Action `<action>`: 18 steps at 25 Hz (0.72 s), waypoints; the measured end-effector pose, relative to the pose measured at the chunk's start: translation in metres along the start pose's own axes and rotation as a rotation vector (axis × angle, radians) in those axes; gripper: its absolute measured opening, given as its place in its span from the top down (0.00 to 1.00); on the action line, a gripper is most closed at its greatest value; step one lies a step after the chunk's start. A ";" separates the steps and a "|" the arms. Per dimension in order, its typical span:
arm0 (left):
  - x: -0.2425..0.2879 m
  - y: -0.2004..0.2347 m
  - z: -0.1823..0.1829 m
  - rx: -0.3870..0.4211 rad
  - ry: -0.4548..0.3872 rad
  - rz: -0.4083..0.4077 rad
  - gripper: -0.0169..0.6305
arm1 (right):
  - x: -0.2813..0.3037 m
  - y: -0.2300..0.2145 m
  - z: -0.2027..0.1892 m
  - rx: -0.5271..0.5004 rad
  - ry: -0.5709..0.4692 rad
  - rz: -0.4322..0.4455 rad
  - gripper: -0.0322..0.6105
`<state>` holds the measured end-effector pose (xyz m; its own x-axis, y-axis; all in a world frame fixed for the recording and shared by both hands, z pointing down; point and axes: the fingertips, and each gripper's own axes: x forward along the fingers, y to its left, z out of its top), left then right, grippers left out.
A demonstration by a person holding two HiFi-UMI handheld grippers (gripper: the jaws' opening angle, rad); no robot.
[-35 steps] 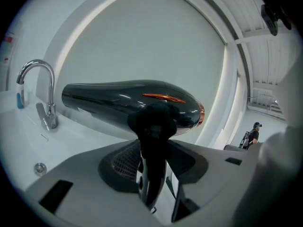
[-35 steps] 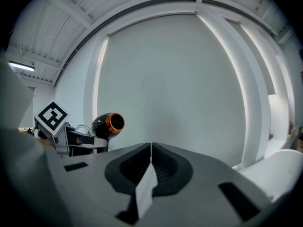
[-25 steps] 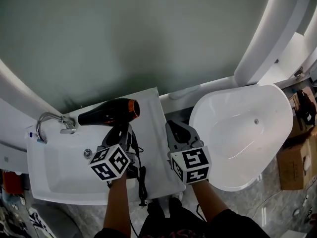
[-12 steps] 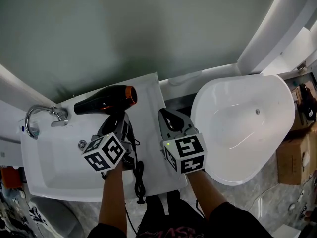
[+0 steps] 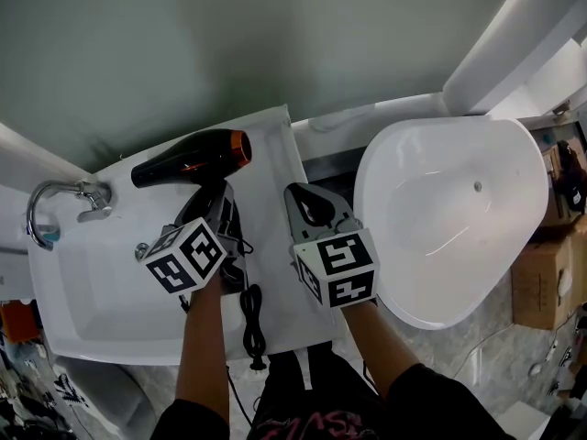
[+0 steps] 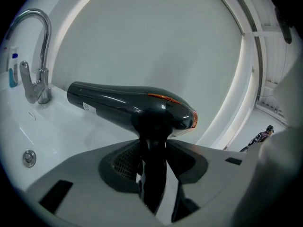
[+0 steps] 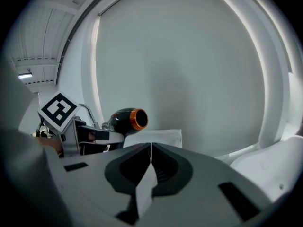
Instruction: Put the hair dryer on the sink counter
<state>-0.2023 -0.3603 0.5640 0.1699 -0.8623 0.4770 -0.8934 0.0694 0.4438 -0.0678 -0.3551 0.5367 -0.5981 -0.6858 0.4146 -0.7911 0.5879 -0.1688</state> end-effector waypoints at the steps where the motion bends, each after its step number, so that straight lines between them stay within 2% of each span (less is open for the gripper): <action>1: 0.002 0.000 -0.002 0.001 0.006 0.002 0.71 | 0.001 -0.001 -0.002 0.002 0.007 0.001 0.92; 18: 0.031 0.015 -0.028 0.038 0.097 0.047 0.71 | 0.023 -0.006 -0.019 0.021 0.068 0.012 0.92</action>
<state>-0.1991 -0.3720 0.6072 0.1656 -0.8060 0.5683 -0.9161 0.0877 0.3913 -0.0742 -0.3660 0.5637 -0.5984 -0.6473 0.4722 -0.7866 0.5866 -0.1928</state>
